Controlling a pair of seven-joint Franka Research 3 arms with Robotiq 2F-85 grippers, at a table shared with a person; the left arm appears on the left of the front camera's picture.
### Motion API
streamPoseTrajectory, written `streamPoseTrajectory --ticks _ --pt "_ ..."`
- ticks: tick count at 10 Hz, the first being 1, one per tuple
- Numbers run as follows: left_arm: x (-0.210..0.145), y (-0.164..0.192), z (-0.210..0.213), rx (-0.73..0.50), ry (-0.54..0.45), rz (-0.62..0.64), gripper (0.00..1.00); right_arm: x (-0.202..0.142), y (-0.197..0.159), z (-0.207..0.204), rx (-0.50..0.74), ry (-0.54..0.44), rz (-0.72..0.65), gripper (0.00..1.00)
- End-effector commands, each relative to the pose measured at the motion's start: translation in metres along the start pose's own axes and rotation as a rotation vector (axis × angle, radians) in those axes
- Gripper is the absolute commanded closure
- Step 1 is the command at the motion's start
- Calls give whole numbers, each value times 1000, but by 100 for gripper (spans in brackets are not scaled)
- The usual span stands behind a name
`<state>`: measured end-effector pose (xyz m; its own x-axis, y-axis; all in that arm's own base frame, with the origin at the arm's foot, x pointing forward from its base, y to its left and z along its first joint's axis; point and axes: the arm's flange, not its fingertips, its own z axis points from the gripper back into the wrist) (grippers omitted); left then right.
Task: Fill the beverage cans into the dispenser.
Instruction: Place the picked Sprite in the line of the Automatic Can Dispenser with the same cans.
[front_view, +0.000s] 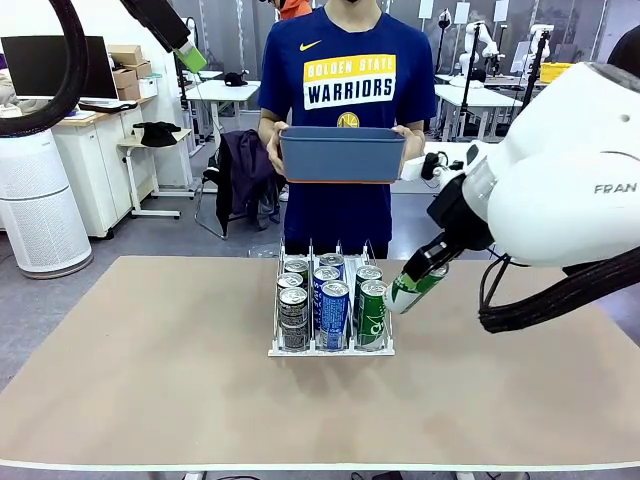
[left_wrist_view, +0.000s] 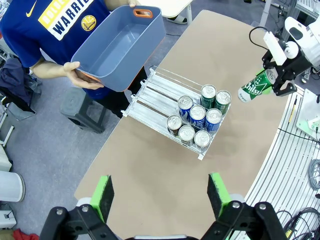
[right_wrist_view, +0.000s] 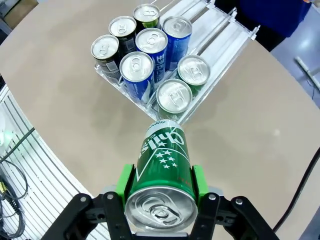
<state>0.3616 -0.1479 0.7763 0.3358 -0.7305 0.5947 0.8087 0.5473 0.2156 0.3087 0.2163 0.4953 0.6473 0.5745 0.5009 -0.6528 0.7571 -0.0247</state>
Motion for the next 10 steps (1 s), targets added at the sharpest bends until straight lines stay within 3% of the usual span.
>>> streamPoseTrajectory --ticks 1,2,3,6,7,10 --pt "-2 1 2 -4 11 0 0 -31 13 -29 -1 -5 -3 100" --pt "-2 1 2 -4 11 0 0 -27 10 -29 7 17 -58 97" --pt "-2 1 2 -4 11 0 0 1 4 -10 5 8 8 97" --pt "-2 1 2 -4 11 0 0 1 4 -10 5 8 8 97" --pt "-2 1 2 -4 11 0 0 0 4 -17 10 23 -9 42" --pt "-2 1 2 -4 11 0 0 -5 9 -31 41 67 13 42"
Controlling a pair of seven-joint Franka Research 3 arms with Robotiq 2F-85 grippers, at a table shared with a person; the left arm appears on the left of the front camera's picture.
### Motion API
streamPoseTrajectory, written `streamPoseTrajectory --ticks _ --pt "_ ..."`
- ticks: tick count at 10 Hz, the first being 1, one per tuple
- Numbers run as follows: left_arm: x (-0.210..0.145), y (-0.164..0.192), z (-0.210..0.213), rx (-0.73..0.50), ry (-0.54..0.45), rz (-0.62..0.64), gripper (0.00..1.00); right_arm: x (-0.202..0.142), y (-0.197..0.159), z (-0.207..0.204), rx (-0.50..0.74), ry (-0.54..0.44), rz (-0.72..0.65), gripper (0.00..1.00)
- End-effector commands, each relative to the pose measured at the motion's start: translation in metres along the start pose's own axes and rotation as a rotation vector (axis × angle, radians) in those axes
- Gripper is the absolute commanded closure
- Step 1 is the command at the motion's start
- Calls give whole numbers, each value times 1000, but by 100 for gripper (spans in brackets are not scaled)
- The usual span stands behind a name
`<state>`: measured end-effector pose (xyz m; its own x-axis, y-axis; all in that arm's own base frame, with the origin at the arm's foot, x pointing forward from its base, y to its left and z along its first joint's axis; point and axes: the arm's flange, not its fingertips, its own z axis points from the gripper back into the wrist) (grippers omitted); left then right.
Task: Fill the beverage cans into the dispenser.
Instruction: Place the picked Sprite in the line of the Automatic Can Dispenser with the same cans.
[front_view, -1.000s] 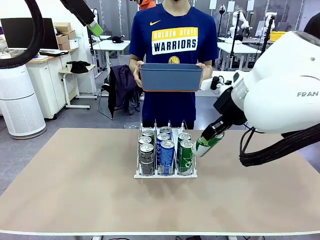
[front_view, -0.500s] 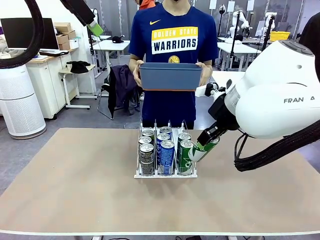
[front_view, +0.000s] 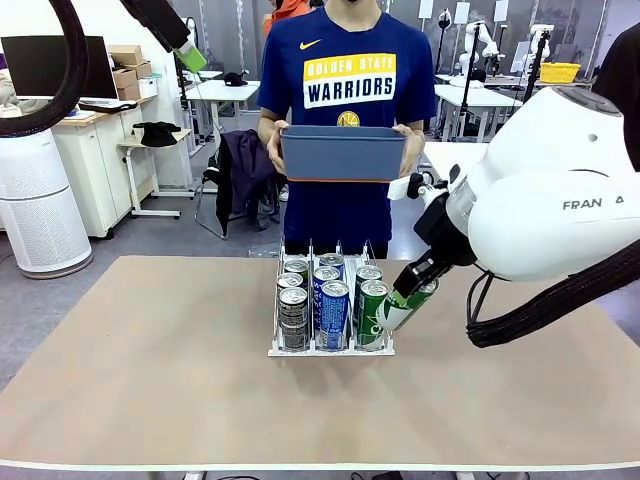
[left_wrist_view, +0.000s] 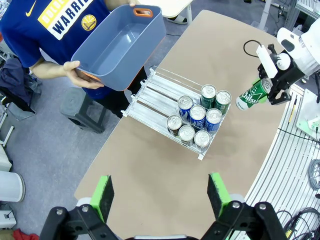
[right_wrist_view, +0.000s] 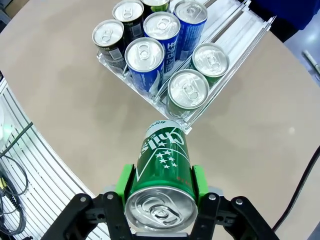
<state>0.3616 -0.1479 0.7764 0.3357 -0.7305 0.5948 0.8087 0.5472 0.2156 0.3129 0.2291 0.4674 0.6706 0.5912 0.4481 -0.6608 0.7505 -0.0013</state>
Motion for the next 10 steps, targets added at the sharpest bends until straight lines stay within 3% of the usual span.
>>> streamPoseTrajectory --ticks 1,7,10 --pt "-2 1 2 -4 11 0 0 0 1 -7 10 13 13 42" --pt "-2 1 2 -4 11 0 0 19 -12 -42 -66 -12 -1 42" --pt "-2 1 2 -4 11 0 0 34 -22 -57 -39 -47 -7 42"
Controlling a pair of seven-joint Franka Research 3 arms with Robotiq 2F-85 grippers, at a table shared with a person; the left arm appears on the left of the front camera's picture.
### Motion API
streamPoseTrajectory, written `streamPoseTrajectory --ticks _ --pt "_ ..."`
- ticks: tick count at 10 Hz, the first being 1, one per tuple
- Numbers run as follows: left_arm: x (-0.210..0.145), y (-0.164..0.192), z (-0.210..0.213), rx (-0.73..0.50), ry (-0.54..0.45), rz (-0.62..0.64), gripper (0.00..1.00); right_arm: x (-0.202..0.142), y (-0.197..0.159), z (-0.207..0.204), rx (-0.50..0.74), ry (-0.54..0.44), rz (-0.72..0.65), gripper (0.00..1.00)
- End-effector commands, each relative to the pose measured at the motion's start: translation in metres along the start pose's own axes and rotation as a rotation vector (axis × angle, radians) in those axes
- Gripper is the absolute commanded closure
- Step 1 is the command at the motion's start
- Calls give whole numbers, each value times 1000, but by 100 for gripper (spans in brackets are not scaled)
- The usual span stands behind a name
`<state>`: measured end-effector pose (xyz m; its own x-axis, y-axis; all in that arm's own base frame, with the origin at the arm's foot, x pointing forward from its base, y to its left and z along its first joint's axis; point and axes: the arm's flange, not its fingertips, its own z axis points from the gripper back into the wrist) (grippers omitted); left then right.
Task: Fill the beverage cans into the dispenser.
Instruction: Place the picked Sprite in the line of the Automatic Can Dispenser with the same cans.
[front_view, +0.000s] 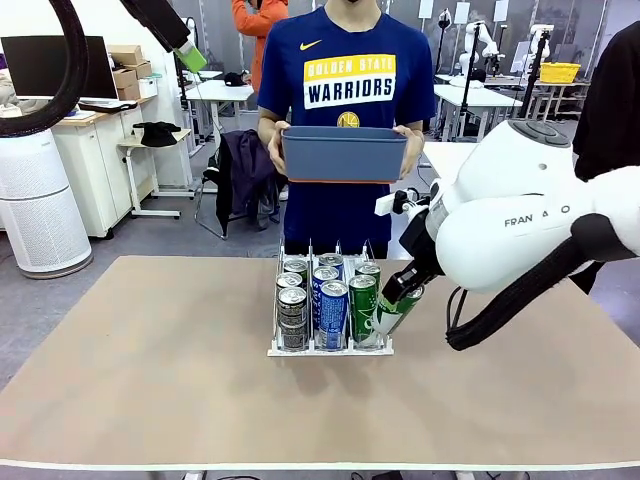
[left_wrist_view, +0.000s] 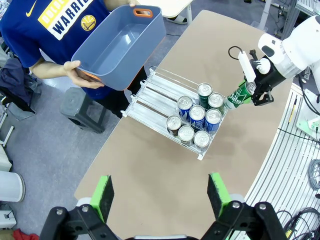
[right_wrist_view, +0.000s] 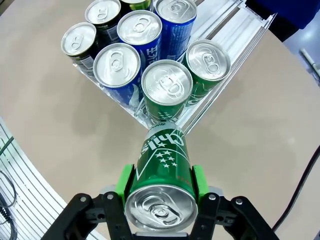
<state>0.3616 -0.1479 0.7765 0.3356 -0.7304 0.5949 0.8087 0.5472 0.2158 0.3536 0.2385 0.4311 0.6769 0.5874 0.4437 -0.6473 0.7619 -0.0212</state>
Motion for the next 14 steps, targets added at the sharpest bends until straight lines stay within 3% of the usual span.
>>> streamPoseTrajectory --ticks 1,7,14 --pt "-2 1 1 -5 11 0 0 22 -3 -13 -8 -62 3 42" --pt "-2 1 1 -5 11 0 0 41 -1 -28 20 -87 28 42" --pt "-2 1 1 -5 11 0 0 39 -3 -64 41 -29 71 42"
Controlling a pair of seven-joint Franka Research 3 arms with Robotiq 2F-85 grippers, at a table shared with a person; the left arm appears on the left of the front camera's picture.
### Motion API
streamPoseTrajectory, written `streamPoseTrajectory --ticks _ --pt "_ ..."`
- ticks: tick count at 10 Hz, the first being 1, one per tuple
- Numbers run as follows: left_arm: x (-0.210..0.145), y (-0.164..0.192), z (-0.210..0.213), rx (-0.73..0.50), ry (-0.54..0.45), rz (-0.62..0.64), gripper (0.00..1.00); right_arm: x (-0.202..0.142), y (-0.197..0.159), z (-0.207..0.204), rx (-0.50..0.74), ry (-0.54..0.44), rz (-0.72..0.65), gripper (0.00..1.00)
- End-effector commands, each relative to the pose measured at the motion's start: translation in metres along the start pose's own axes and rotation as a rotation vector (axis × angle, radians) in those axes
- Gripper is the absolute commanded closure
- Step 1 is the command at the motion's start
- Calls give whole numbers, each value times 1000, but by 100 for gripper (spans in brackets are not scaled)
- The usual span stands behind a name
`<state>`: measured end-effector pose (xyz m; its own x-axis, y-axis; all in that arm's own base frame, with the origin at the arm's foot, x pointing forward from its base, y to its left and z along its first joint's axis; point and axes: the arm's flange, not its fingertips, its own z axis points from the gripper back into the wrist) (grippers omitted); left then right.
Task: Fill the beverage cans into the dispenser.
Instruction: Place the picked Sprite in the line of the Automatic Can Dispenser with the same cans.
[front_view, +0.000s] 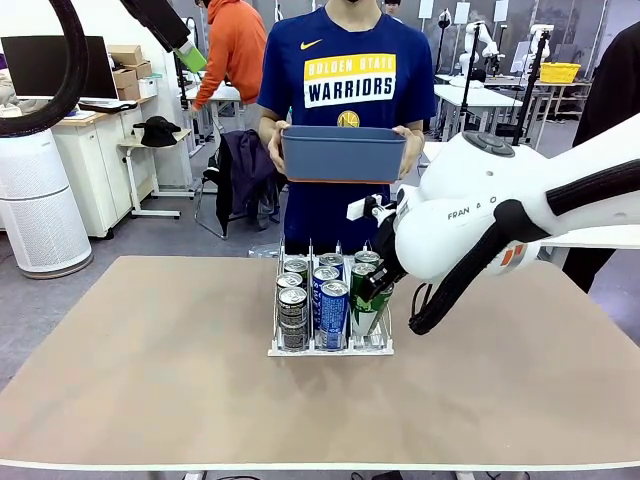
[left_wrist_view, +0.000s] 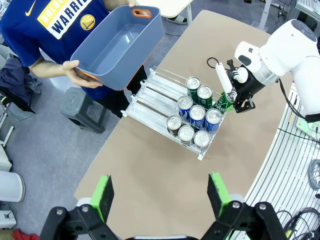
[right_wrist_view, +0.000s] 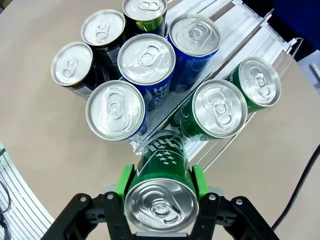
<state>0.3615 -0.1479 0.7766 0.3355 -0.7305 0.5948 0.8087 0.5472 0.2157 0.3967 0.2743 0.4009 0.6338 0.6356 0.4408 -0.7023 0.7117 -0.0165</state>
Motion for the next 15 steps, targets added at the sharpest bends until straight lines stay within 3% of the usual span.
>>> streamPoseTrajectory --ticks 1,6,7,8,9,15 --pt "-2 1 1 -4 11 0 0 3 -8 -9 -13 -52 -4 42" --pt "-2 1 1 -4 11 0 0 0 -10 -19 24 38 22 42" --pt "-2 1 1 -4 11 0 0 0 -9 -17 45 40 37 23" --pt "-2 1 1 -4 11 0 0 1 -7 -16 42 44 35 22" --pt "-2 1 1 -4 11 0 0 3 -7 -12 41 52 35 4" --pt "-2 1 1 -4 11 0 0 3 7 57 123 17 44 0"
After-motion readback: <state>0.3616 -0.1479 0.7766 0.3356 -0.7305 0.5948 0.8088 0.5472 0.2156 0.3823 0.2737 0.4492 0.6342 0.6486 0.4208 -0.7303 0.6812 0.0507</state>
